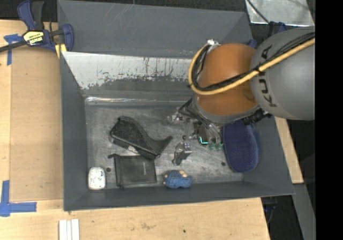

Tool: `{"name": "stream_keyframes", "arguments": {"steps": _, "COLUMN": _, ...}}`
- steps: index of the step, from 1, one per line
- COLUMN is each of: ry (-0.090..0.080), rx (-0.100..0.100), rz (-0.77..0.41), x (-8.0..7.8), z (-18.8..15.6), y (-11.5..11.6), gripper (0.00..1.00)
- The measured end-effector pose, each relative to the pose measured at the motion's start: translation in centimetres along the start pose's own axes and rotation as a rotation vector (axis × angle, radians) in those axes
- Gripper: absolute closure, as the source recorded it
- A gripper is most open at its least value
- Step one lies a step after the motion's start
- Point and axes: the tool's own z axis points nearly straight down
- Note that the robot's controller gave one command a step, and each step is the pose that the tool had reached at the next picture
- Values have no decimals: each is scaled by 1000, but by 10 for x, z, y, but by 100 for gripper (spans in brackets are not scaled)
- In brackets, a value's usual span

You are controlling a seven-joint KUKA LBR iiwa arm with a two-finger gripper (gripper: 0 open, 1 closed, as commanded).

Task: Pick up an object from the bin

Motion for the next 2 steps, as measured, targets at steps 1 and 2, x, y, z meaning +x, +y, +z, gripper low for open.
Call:
{"name": "stream_keyframes", "arguments": {"steps": 1, "ry": -1, "rx": 3, "rz": 44, "x": -27, "z": 70, "y": 16, "gripper": 0}}
{"name": "stream_keyframes", "arguments": {"steps": 2, "ry": -3, "rx": 11, "rz": 47, "x": -49, "z": 77, "y": 22, "gripper": 0}}
